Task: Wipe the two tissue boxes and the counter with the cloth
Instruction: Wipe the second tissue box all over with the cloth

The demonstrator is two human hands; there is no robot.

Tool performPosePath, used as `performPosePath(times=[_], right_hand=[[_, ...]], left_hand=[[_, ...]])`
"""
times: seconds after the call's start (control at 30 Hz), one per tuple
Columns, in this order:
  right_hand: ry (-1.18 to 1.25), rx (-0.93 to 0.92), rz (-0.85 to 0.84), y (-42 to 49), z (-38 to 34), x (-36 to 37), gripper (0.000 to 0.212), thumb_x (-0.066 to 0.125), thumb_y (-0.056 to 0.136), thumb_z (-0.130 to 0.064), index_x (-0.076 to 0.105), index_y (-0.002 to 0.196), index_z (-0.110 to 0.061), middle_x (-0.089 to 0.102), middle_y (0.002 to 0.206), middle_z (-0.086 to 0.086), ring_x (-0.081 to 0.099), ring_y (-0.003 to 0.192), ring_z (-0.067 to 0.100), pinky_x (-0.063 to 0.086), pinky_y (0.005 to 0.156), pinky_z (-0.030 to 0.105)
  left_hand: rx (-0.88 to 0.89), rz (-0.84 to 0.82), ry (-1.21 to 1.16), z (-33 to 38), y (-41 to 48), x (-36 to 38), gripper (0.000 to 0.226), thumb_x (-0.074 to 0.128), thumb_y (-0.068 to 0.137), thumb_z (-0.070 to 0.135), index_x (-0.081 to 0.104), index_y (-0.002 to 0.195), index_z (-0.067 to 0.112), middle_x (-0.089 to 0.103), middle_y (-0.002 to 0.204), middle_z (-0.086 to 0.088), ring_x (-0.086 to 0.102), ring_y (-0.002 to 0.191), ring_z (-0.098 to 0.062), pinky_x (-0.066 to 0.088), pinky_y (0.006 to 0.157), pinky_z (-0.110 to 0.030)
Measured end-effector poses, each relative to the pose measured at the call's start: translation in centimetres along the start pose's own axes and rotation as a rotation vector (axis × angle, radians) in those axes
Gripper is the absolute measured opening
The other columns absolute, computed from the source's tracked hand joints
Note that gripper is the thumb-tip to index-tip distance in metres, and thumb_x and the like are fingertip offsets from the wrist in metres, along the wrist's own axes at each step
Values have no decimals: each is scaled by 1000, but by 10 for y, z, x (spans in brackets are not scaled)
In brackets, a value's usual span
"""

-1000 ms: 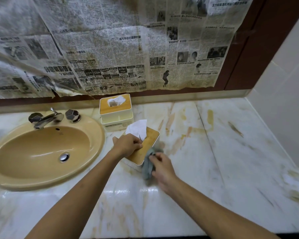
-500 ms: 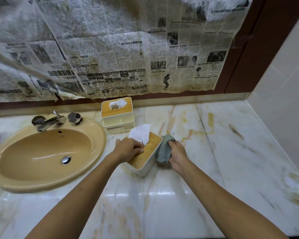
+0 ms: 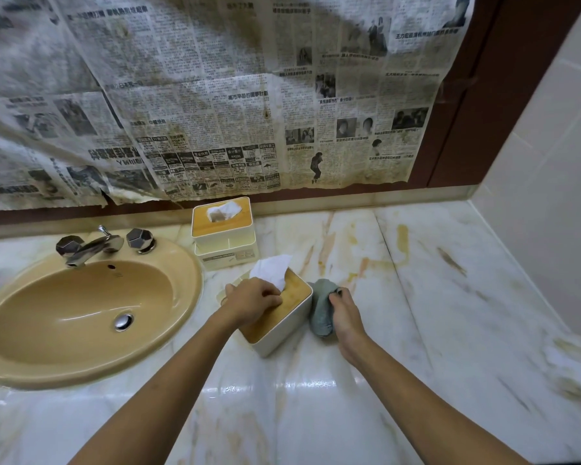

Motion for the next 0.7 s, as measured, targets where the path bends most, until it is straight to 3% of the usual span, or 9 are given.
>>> performPosePath(times=[0.1, 0.23, 0.4, 0.53, 0.63, 0.7], right_hand=[[-54, -24, -23, -7, 3, 7, 17, 37, 102, -17, 45, 87, -20, 53, 93, 2, 49, 81, 12, 37, 65, 25], [-50, -18, -12, -22, 19, 13, 16, 38, 101, -18, 46, 88, -16, 52, 90, 4, 48, 82, 17, 35, 67, 29], [12, 75, -144, -46, 52, 23, 16, 41, 102, -18, 52, 93, -11, 60, 93, 6, 55, 87, 18, 41, 76, 32], [270, 215, -174, -40, 57, 23, 17, 46, 101, -19, 59, 101, -8, 65, 103, 14, 62, 97, 25, 47, 85, 39], [501, 300, -237, -42, 51, 31, 23, 49, 99, -18, 63, 111, -4, 69, 111, 16, 64, 110, 31, 50, 100, 46], [511, 270, -271, -47, 47, 38, 24, 50, 99, -15, 66, 112, -3, 71, 111, 15, 66, 108, 29, 51, 99, 47]], left_hand=[[-61, 60, -51, -3, -4, -2, 17, 54, 96, 36, 71, 97, 33, 65, 102, 14, 53, 106, -16, 22, 84, -37], [-50, 48, 47, -10, -3, -7, 13, 56, 93, 34, 64, 85, 40, 66, 98, 12, 51, 109, -16, 17, 75, -36], [5, -43, 169, -16, -2, -11, 21, 54, 96, 28, 69, 100, 42, 64, 102, 15, 36, 115, -20, 18, 81, -39], [20, -91, 143, -19, 0, -9, 20, 53, 95, 30, 66, 87, 43, 66, 105, 14, 40, 117, -20, 22, 89, -42], [20, -94, 81, -17, 0, -4, 20, 55, 94, 37, 64, 77, 40, 67, 97, 11, 48, 111, -19, 22, 83, -40], [16, -72, 48, -17, 0, -3, 19, 56, 94, 39, 66, 78, 38, 68, 95, 10, 50, 108, -17, 21, 79, -38]])
Point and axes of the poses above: each hand's wrist, its own y-axis towards the middle knuckle, its own x-axis out of the palm, z = x × y, the point moved 8 cm from there along y, towards the middle knuckle
